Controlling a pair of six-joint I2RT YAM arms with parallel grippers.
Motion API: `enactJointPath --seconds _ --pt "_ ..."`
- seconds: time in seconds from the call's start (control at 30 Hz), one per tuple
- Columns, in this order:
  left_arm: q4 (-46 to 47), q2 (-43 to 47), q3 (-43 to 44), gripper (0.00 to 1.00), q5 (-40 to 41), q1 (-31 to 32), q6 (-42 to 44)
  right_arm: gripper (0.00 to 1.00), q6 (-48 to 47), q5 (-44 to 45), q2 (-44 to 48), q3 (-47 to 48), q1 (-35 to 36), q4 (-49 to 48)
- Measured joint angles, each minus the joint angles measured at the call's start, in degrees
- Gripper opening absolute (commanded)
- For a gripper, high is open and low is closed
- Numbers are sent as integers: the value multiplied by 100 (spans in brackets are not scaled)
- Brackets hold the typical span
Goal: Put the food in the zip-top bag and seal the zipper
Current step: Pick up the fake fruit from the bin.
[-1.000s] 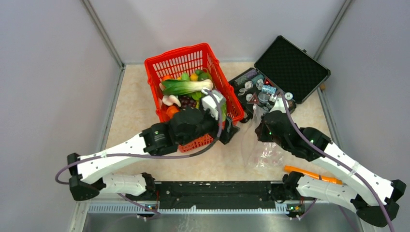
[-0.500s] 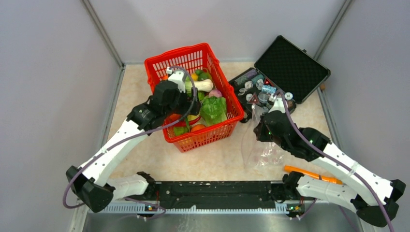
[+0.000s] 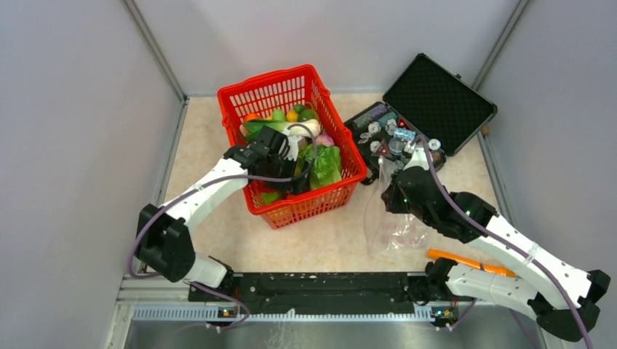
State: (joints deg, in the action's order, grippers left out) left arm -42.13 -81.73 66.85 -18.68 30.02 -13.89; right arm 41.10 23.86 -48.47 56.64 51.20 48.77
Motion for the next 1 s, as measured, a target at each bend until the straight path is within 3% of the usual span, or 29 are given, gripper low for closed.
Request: enactJointPath --seconds 0.4,0.63,0.83,1.0 --pt "188 -317 -356 80 -234 -4 81 0 -7 -52 4 0 0 -63" --pt "356 -280 -459 54 -170 -2 57 0 -13 -114 -9 0 0 -142" --pt "437 197 -522 43 90 2 50 0 -9 -118 -20 0 0 -149" --pt "498 946 -511 41 280 2 55 0 0 -111 -101 -2 0 -153"
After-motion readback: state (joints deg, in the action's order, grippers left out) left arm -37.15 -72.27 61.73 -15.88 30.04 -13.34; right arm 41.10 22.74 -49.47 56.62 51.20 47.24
